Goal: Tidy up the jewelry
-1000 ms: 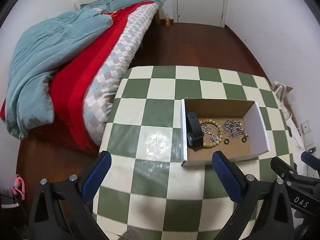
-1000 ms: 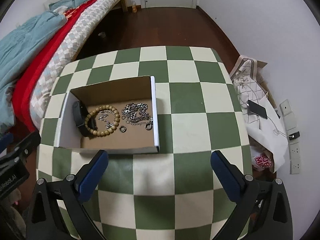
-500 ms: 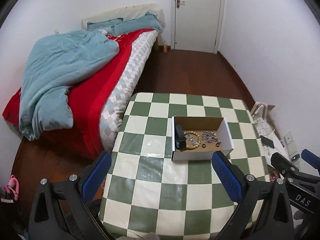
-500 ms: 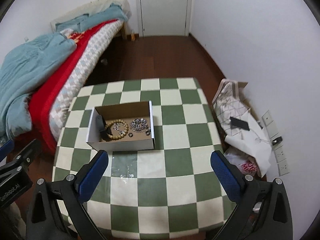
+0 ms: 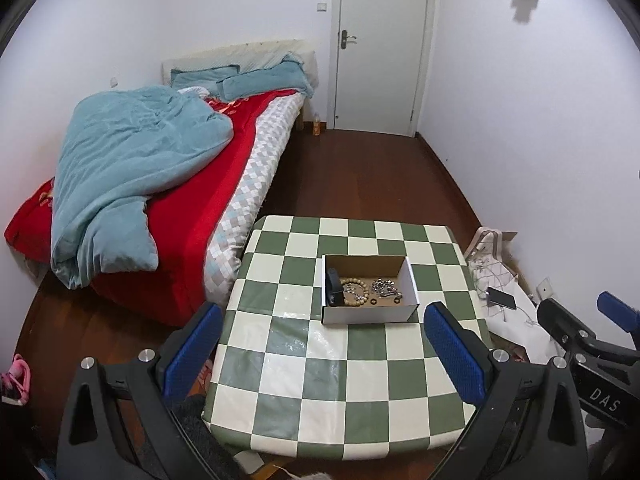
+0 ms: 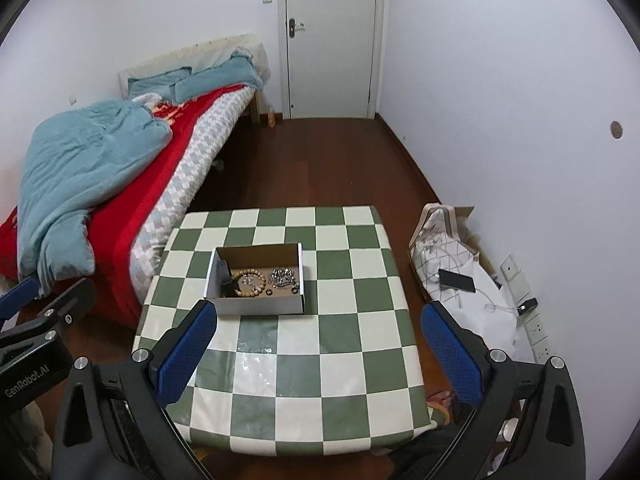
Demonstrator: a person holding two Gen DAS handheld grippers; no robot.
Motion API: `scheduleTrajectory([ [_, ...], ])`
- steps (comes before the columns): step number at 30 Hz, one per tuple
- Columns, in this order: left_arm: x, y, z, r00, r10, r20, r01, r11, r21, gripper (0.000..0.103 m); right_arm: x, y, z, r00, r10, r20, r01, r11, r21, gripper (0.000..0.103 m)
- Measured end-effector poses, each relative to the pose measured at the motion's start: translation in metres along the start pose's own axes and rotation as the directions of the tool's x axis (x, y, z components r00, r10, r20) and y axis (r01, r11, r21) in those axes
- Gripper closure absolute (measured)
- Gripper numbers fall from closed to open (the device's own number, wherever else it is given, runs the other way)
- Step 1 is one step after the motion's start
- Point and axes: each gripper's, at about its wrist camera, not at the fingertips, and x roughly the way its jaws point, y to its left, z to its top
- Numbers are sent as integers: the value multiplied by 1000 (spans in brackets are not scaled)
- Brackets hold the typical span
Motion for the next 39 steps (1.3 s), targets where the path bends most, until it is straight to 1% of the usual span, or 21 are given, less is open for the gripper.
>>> scheduleTrajectory([
  [7,-24,-1,4,1000,-17,18,17,1000,6,1,-37,-7,-3,999,7,32,-8,1000,14,0],
  [13,-28,-2,12,1000,-13,3,13,1000,0,1,-53,-11,3,999,2,42,-2,1000,11,0],
  [15,-25,-4,17,1000,3,-3,-3,1000,-2,0,-52,-11,9,999,-8,44,8,1000,7,0],
  [22,-1,-7,26,999,31,-33,-31,999,-15,0,-33,-5,26,1000,-16,21,16,1000,-16,0],
  [24,6,-7,27,998,38,-50,-39,999,-10,0,-25,-2,30,1000,-3,12,3,1000,-20,0],
  [30,22,-5,30,994,67,-82,-67,998,0,1,-6,5,39,1000,-9,-10,9,999,-34,0],
  [35,27,-4,32,992,81,-95,-81,997,6,0,9,7,41,999,-12,-32,11,999,-38,0],
  [39,29,-4,33,992,79,-100,-78,997,9,0,19,7,40,999,-8,-53,6,999,-36,0],
])
